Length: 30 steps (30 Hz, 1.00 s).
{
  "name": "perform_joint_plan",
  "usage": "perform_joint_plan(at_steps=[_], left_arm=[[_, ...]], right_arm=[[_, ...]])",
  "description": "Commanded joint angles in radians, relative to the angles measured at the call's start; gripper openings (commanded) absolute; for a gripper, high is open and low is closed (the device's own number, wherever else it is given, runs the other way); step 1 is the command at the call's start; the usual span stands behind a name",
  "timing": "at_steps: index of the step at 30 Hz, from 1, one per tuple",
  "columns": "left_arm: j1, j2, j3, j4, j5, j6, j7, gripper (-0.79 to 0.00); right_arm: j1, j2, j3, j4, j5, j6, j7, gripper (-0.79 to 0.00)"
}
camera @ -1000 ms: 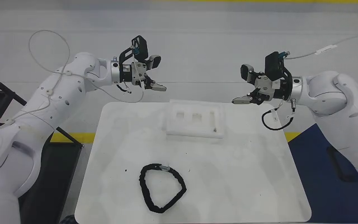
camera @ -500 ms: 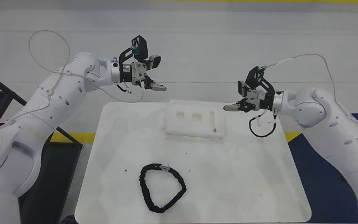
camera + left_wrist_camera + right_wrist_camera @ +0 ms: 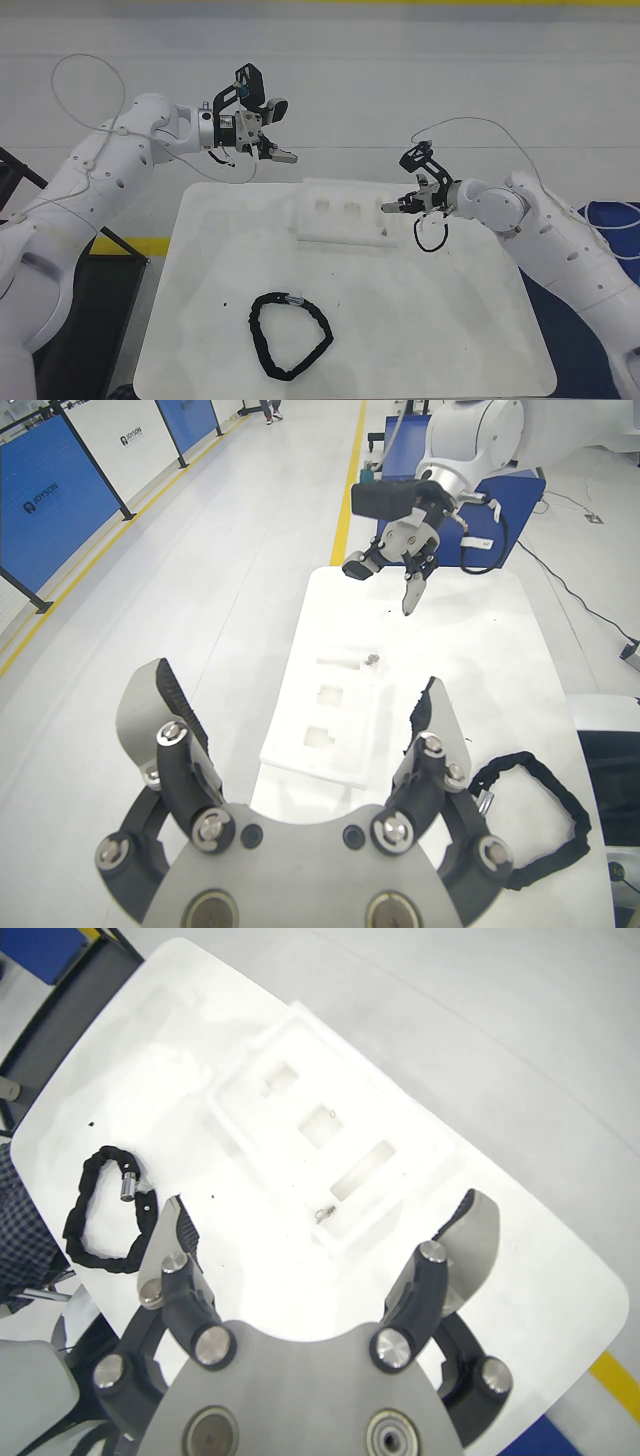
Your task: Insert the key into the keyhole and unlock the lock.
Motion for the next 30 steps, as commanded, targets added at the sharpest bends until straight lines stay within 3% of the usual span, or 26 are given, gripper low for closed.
perform_joint_plan(at_steps=[1, 16, 30], left_arm=[[0.000, 0.000, 0.000, 0.000, 0.000, 0.000, 0.000, 0.000], [0.000, 0.000, 0.000, 0.000, 0.000, 0.000, 0.000, 0.000], [0.000, 0.000, 0.000, 0.000, 0.000, 0.000, 0.000, 0.000]], right_arm=[[0.003, -0.016, -0.014, 0.021, 0.027, 0.040, 0.016, 0.000], [0.013, -0.143, -0.087, 0.223, 0.194, 0.138, 0.028, 0.000], [0.014, -0.147, -0.087, 0.229, 0.199, 0.131, 0.028, 0.000]])
